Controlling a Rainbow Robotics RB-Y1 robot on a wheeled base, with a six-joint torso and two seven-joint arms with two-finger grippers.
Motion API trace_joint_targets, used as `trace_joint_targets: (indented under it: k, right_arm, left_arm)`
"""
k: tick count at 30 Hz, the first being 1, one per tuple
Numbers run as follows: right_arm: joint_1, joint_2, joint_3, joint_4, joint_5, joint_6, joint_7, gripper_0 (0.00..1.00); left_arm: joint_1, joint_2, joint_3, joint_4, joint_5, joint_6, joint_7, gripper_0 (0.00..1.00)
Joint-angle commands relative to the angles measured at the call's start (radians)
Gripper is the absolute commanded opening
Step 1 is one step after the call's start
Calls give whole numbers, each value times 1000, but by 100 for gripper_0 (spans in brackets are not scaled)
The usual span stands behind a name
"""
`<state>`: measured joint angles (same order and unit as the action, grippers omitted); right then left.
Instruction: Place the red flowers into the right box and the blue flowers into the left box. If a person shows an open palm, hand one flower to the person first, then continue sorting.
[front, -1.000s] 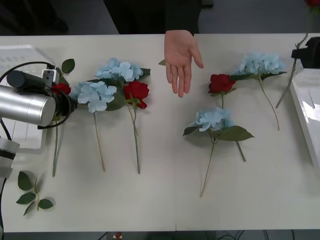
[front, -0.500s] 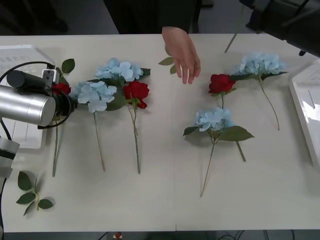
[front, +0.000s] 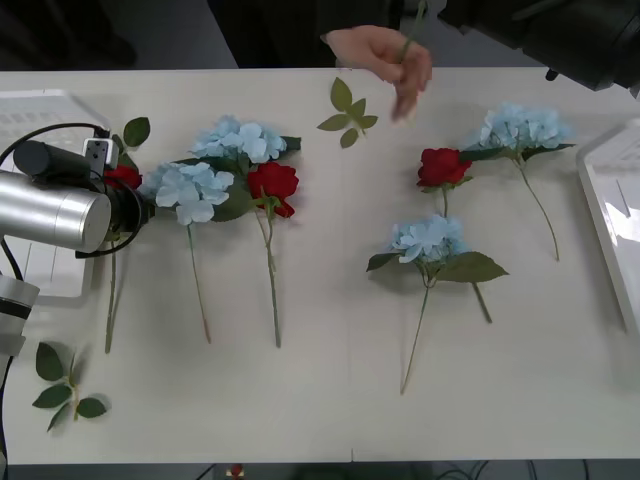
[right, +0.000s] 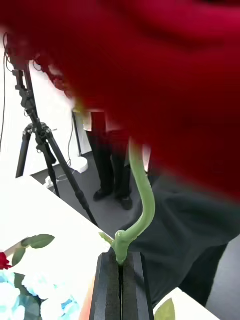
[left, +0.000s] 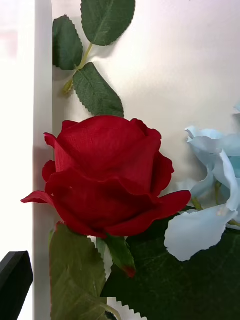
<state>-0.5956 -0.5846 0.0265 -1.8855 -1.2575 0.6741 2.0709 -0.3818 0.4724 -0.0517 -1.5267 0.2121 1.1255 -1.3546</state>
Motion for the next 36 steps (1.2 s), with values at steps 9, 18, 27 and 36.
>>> trace_joint_targets:
  k: [9,18,27,36]
  right_arm:
    - [-19,-3,-22,-23,-3,-8,3,0]
    - [-19,-3,-22,-23,-3,-8,3,0]
    - [-19,-3,-22,-23,-3,-8,3,100]
    - [-19,-3,-22,-23,-3,-8,3,100]
  left_arm:
    - [-11,9,23,-30,7,2,-29,100]
    - [-11,9,26,-30,7,0,-29,100]
    - [-11,9,26,-30,7,0,-29,100]
    - [-9,9,27,-30,7,0,-32,100]
